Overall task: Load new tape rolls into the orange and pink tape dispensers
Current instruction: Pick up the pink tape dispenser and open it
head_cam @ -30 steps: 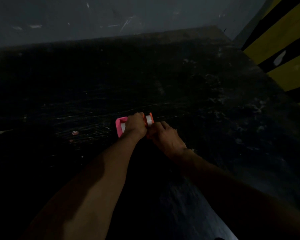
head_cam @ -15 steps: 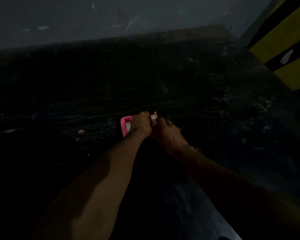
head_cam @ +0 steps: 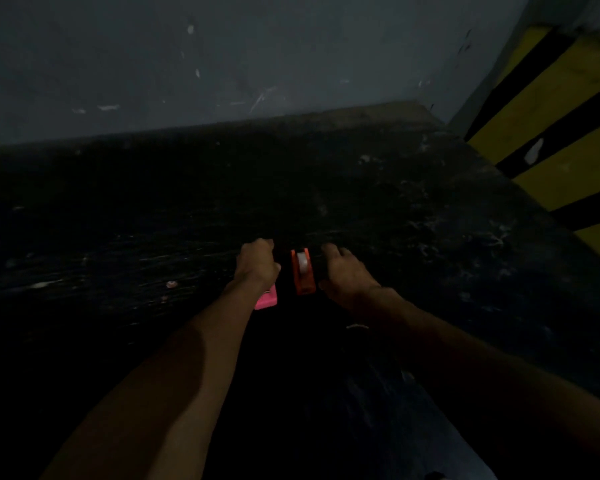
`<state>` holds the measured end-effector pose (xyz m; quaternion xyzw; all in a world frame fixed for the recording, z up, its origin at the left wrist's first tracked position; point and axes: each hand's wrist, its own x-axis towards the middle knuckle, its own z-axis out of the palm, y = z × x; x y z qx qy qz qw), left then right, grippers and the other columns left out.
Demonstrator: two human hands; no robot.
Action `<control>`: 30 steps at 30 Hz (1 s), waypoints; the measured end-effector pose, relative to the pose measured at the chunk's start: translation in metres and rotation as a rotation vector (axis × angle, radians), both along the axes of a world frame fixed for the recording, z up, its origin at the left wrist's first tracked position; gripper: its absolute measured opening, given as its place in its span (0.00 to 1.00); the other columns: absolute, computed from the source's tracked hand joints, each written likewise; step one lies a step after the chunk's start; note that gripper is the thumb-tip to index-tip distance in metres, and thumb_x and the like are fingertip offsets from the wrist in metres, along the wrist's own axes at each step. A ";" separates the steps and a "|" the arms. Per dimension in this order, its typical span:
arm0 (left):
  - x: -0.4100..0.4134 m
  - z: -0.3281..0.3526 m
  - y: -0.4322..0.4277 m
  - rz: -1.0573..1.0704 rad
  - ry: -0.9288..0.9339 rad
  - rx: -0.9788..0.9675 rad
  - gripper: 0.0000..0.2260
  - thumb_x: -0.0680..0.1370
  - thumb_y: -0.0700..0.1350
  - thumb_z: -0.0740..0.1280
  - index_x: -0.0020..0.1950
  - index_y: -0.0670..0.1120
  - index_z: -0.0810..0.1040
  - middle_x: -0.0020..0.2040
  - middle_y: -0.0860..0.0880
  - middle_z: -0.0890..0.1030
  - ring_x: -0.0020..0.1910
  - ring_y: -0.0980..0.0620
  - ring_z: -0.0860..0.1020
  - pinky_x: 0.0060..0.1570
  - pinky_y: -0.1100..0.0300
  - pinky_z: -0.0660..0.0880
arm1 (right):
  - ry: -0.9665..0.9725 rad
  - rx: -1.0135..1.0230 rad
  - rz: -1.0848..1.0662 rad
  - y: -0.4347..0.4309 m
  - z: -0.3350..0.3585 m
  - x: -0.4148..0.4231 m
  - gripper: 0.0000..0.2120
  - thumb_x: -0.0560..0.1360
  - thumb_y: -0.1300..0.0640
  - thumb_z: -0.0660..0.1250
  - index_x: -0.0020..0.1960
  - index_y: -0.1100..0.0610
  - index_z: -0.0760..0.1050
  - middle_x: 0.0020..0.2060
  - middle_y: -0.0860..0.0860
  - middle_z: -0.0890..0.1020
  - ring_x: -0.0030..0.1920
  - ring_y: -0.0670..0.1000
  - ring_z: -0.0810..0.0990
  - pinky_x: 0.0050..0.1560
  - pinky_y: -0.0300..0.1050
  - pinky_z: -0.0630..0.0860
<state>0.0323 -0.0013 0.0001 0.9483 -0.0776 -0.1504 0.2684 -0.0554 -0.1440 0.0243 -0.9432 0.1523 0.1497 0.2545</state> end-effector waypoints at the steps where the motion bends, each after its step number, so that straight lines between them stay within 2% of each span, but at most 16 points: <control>1: 0.000 0.002 0.009 0.025 -0.019 -0.023 0.21 0.74 0.37 0.67 0.67 0.42 0.75 0.63 0.39 0.80 0.63 0.41 0.78 0.65 0.54 0.74 | -0.015 0.001 0.008 0.004 0.003 0.002 0.33 0.72 0.55 0.71 0.72 0.57 0.60 0.68 0.61 0.68 0.66 0.62 0.72 0.65 0.54 0.70; 4: 0.001 0.004 0.036 0.089 -0.008 -0.069 0.20 0.75 0.37 0.65 0.68 0.44 0.75 0.62 0.40 0.81 0.62 0.43 0.79 0.65 0.54 0.74 | -0.050 0.010 0.042 0.021 0.007 0.011 0.33 0.70 0.53 0.72 0.71 0.57 0.62 0.66 0.61 0.70 0.64 0.62 0.73 0.63 0.53 0.72; 7: 0.004 -0.001 0.059 0.115 0.045 -0.088 0.20 0.75 0.38 0.67 0.68 0.44 0.76 0.58 0.41 0.83 0.60 0.45 0.80 0.65 0.55 0.74 | -0.014 0.011 0.095 0.040 0.006 0.022 0.31 0.74 0.56 0.68 0.73 0.56 0.59 0.68 0.62 0.68 0.66 0.62 0.71 0.66 0.53 0.70; 11: 0.006 -0.019 0.075 0.126 0.141 -0.106 0.26 0.73 0.39 0.71 0.71 0.45 0.72 0.59 0.42 0.83 0.60 0.46 0.80 0.66 0.54 0.73 | 0.032 0.053 0.149 0.058 -0.004 0.034 0.27 0.75 0.57 0.66 0.72 0.58 0.62 0.67 0.62 0.70 0.66 0.60 0.71 0.66 0.52 0.70; 17: 0.015 -0.044 0.074 0.066 0.206 -0.197 0.31 0.72 0.39 0.72 0.74 0.48 0.67 0.53 0.41 0.83 0.52 0.43 0.82 0.60 0.52 0.77 | 0.066 0.020 0.144 0.073 -0.035 0.056 0.24 0.75 0.58 0.68 0.68 0.61 0.67 0.64 0.58 0.76 0.63 0.57 0.75 0.65 0.49 0.69; 22: 0.020 -0.054 0.068 0.043 0.232 -0.228 0.33 0.72 0.37 0.72 0.75 0.48 0.65 0.62 0.36 0.78 0.59 0.38 0.79 0.62 0.45 0.76 | 0.067 -0.065 0.109 0.080 -0.057 0.073 0.25 0.74 0.52 0.68 0.68 0.57 0.67 0.62 0.54 0.78 0.63 0.55 0.76 0.68 0.52 0.64; 25: 0.021 -0.058 0.066 0.081 0.276 -0.256 0.35 0.71 0.37 0.73 0.75 0.50 0.65 0.63 0.37 0.78 0.61 0.40 0.78 0.62 0.46 0.76 | 0.070 -0.048 0.066 0.080 -0.058 0.077 0.26 0.74 0.53 0.68 0.69 0.57 0.65 0.62 0.55 0.78 0.62 0.56 0.77 0.67 0.52 0.64; 28: 0.018 -0.058 0.064 0.107 0.266 -0.254 0.34 0.70 0.41 0.73 0.74 0.51 0.66 0.62 0.36 0.78 0.60 0.38 0.79 0.61 0.45 0.77 | 0.073 0.020 0.025 0.080 -0.057 0.073 0.28 0.72 0.53 0.70 0.69 0.57 0.65 0.61 0.56 0.78 0.62 0.57 0.77 0.67 0.52 0.69; 30: 0.014 -0.053 0.063 0.109 0.247 -0.235 0.33 0.70 0.39 0.71 0.74 0.50 0.66 0.61 0.35 0.78 0.60 0.37 0.79 0.61 0.45 0.77 | 0.057 0.040 0.012 0.080 -0.055 0.069 0.28 0.71 0.52 0.71 0.68 0.56 0.66 0.61 0.55 0.78 0.61 0.56 0.77 0.65 0.51 0.71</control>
